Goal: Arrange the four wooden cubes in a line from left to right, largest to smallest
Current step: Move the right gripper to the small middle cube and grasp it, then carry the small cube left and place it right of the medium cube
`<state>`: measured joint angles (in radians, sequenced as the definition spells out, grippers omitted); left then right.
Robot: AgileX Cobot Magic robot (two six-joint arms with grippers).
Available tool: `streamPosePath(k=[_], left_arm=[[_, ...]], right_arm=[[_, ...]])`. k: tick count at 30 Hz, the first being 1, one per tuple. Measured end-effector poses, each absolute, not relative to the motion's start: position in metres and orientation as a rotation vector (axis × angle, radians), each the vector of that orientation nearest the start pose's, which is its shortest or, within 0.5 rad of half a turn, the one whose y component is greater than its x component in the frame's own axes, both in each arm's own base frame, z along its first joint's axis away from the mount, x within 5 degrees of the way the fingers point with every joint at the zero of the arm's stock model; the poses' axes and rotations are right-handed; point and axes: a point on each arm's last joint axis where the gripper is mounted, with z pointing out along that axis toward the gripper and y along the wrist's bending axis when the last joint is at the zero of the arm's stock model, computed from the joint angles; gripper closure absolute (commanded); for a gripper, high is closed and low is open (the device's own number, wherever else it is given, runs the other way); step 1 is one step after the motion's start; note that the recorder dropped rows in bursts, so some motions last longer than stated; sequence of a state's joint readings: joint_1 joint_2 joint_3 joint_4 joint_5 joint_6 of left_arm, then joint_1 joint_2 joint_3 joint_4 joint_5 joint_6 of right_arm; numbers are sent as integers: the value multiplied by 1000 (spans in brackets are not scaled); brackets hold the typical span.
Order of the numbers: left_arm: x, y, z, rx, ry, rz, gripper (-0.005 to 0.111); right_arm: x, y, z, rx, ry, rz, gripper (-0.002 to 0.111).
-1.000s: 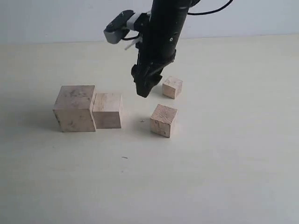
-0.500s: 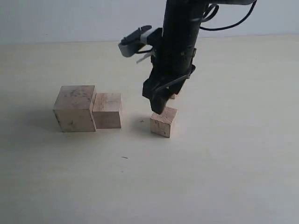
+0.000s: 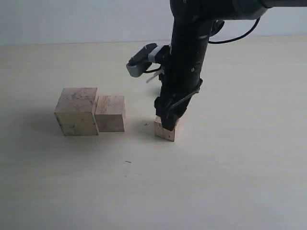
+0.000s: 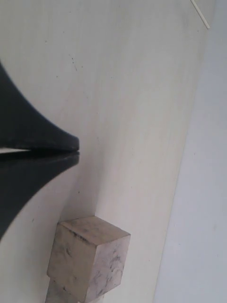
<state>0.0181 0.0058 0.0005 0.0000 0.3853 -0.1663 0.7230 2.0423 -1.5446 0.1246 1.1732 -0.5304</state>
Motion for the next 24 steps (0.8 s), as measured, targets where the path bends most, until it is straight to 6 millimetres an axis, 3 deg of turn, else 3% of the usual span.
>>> streamPosePath(k=[5, 12, 16, 22, 24], left_arm=[[53, 1, 178, -173, 1869, -102, 107], [53, 1, 178, -173, 1869, -102, 107], [53, 1, 178, -173, 1869, -102, 107], [53, 1, 178, -173, 1869, -102, 107], [53, 1, 178, -173, 1869, -102, 107]], right_arm=[[293, 272, 173, -1846, 2497, 174, 39], [299, 276, 171, -1800, 2428, 171, 39], [300, 277, 165, -1802, 2434, 170, 39], [301, 278, 140, -1836, 2488, 165, 40], [301, 278, 137, -1840, 2494, 164, 45]])
